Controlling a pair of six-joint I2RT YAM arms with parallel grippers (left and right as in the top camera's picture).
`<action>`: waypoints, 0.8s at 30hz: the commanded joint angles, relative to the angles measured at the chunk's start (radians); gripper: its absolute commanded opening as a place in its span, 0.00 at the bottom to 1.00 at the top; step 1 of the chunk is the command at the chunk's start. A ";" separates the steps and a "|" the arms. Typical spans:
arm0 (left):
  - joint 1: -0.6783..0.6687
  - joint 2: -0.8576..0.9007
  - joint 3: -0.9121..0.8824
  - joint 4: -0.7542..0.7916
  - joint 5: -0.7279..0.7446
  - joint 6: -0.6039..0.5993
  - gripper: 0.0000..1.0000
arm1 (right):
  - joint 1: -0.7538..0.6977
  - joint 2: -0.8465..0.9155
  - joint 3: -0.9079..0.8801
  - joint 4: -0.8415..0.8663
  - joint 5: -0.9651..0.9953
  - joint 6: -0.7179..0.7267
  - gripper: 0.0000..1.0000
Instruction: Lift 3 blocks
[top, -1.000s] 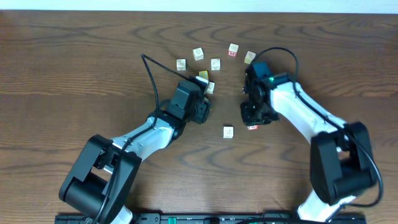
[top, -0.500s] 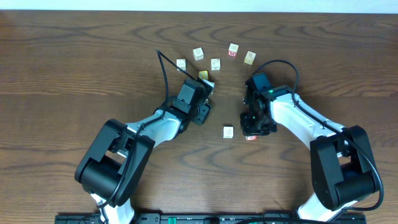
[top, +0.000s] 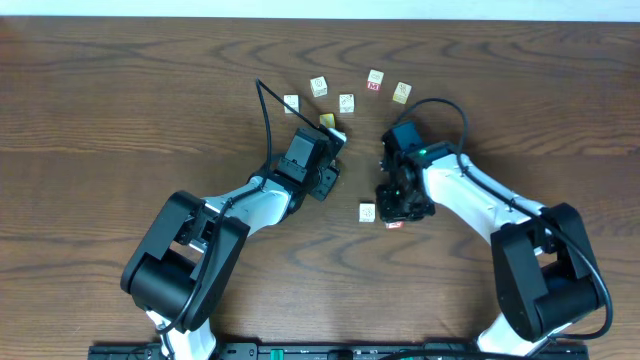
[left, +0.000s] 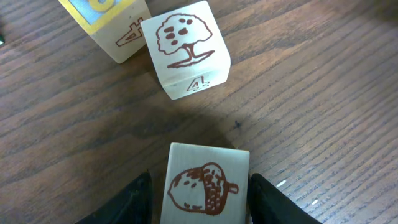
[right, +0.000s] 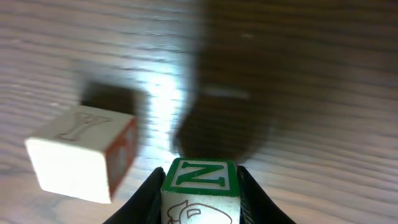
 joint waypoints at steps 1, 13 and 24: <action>0.000 0.003 0.017 0.004 0.002 0.018 0.50 | 0.040 -0.007 -0.005 0.017 0.044 0.058 0.01; 0.000 0.003 0.017 0.003 0.002 0.017 0.31 | 0.052 -0.007 -0.005 0.045 0.172 0.071 0.17; 0.000 0.003 0.017 0.000 0.002 0.017 0.19 | 0.052 -0.007 -0.005 0.045 0.172 0.070 0.54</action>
